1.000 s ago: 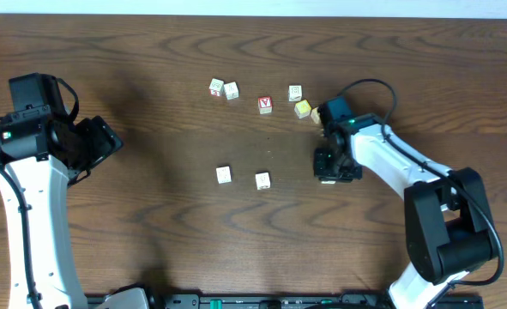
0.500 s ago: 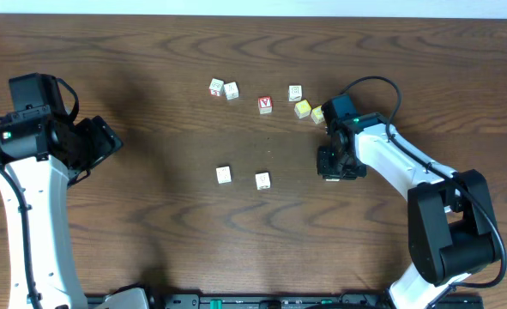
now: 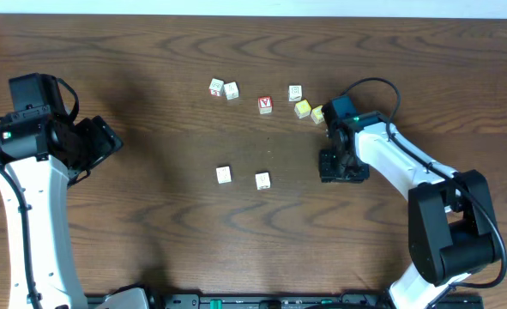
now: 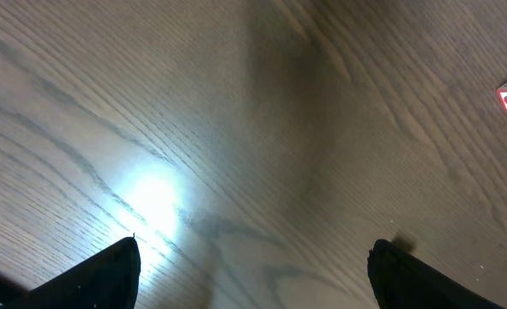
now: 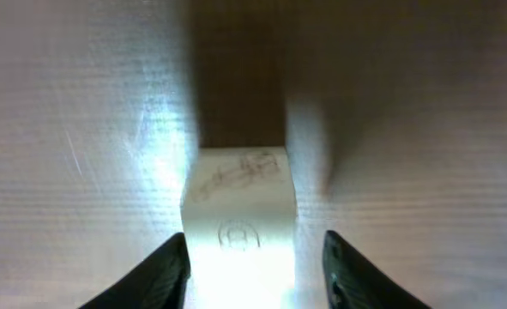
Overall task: Lift 3 blocks
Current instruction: 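Carry the violin block rightward and set it down, open gripper, then move the right gripper to the middle white airplane block and grasp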
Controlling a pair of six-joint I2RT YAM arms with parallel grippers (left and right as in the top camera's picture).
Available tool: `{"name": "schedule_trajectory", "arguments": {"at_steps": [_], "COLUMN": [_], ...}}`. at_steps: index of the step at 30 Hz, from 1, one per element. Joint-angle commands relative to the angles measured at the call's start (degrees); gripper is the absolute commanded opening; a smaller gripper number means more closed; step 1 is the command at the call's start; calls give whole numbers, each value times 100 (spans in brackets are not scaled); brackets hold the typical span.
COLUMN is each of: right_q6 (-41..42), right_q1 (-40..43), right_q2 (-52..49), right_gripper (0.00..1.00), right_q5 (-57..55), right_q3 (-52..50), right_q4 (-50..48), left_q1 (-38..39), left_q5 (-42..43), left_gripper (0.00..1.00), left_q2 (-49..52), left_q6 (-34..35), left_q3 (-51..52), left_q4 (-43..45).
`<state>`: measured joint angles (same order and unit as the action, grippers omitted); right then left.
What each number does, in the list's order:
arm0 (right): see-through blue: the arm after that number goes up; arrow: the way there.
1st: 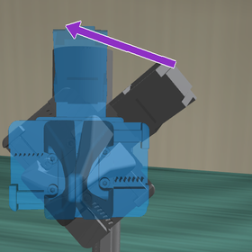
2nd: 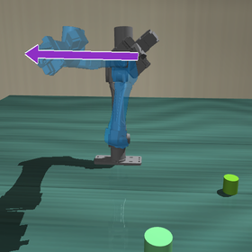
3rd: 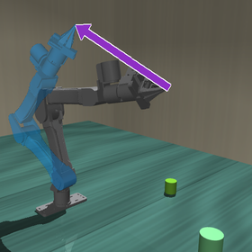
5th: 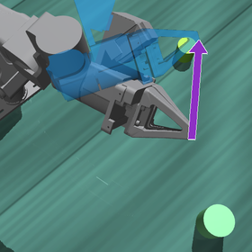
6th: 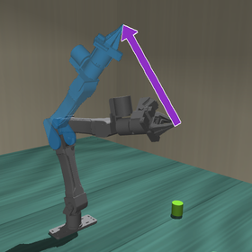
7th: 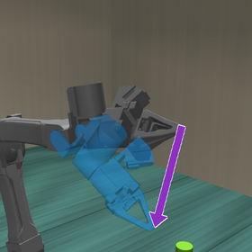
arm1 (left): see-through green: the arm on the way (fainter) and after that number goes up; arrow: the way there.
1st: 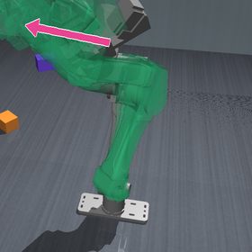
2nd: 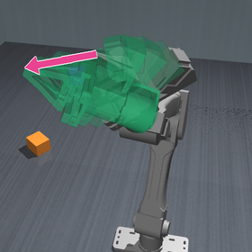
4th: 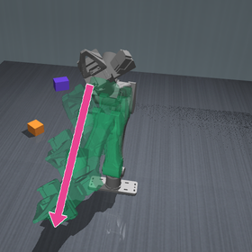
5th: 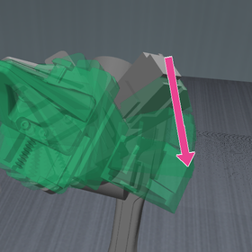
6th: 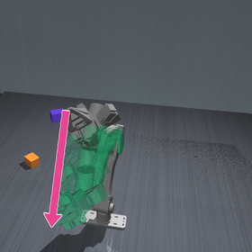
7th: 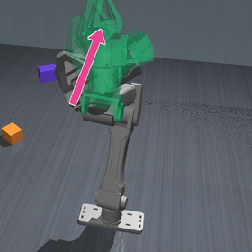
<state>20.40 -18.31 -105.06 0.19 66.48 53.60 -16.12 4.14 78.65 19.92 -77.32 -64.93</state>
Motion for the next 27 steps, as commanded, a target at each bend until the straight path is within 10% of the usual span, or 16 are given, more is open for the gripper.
{"name": "schedule_trajectory", "arguments": {"at_steps": [1, 11, 27], "right_q6": [-142, -210, 1200], "right_q1": [42, -439, -2179], "right_q2": [321, 551, 341], "right_gripper": [50, 63, 66], "right_q5": [-76, 1606, -343], "right_q3": [625, 1366, 216], "right_q4": [308, 175, -1692], "left_q1": [-26, -26, -26], "left_q5": [-33, -33, -33], "left_gripper": [85, 85, 85], "left_q2": [11, 11, 11], "left_q6": [50, 50, 50], "left_q3": [-59, -59, -59], "left_q4": [-20, -20, -20]}}
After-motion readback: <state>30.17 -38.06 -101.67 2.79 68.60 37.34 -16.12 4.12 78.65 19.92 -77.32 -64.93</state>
